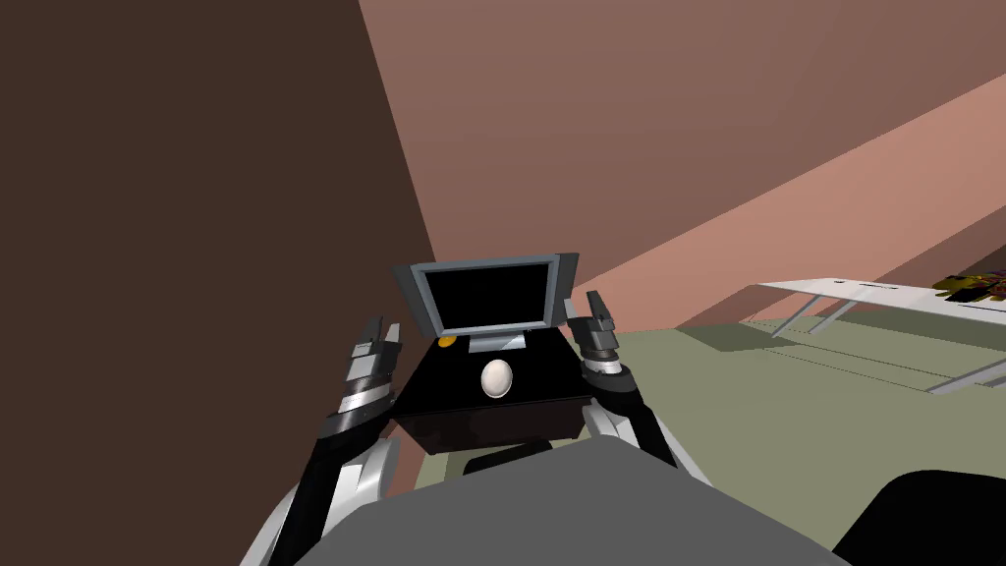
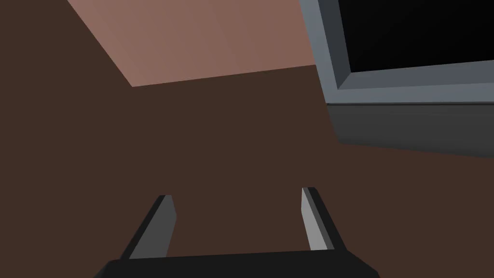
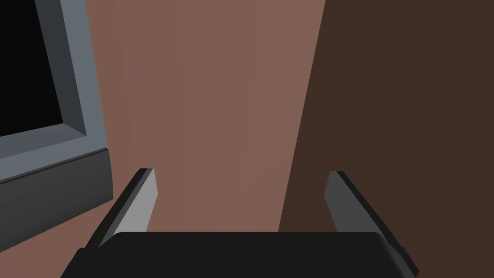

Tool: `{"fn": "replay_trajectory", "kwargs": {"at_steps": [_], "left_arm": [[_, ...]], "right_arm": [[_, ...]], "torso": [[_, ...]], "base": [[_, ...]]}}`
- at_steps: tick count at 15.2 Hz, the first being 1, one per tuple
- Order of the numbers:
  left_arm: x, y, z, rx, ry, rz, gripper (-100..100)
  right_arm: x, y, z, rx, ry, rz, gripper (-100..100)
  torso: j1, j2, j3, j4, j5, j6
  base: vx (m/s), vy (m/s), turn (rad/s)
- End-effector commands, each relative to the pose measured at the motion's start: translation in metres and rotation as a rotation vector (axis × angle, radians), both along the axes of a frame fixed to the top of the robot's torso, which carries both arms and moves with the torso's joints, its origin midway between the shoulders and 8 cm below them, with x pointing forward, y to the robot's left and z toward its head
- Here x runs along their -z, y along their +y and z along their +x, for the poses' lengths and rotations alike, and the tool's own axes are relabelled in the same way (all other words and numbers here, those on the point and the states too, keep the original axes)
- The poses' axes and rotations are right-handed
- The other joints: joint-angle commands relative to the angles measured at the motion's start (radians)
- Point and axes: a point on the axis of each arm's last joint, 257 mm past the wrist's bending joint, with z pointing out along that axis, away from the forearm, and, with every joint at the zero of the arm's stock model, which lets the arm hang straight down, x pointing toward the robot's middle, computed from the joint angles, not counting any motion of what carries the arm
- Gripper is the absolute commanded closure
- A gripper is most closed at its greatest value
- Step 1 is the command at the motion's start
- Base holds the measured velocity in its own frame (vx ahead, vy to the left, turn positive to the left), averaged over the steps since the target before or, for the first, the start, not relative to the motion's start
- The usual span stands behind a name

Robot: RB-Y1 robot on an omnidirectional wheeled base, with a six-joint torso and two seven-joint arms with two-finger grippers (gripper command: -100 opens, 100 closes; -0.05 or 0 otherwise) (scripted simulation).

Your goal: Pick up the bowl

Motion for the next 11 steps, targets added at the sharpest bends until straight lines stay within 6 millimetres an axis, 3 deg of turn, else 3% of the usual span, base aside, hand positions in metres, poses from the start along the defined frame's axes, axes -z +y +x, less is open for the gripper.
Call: {"fn": "replay_trajectory", "kwargs": {"at_steps": [1, 6, 7, 11], "left_arm": [[0.004, -0.002, 0.004, 0.012, 0.02, 0.024, -100], [0.043, -0.006, 0.034, 0.046, 0.154, 0.09, -100], [0.043, -0.006, 0.034, 0.046, 0.154, 0.09, -100], [0.084, -0.005, 0.059, 0.052, 0.279, 0.105, -100]], "right_arm": [[0.0, 0.0, 0.0, 0.0, 0.0, 0.0, 0], [0.0, 0.0, 0.0, 0.0, 0.0, 0.0, 0], [0.0, 0.0, 0.0, 0.0, 0.0, 0.0, 0], [0.0, 0.0, 0.0, 0.0, 0.0, 0.0, 0]], "torso": [[0.0, 0.0, 0.0, 0.0, 0.0, 0.0], [0.001, 0.003, 0.001, 0.0, 0.0, 0.0], [0.001, 0.003, 0.002, 0.001, 0.0, 0.0], [0.0, 0.002, 0.001, 0.0, 0.0, 0.0]], "base": [[-0.006, 0.002, -0.005], [-0.036, 0.005, -0.029], [-0.042, 0.008, -0.024], [-0.033, -0.002, -0.033]]}}
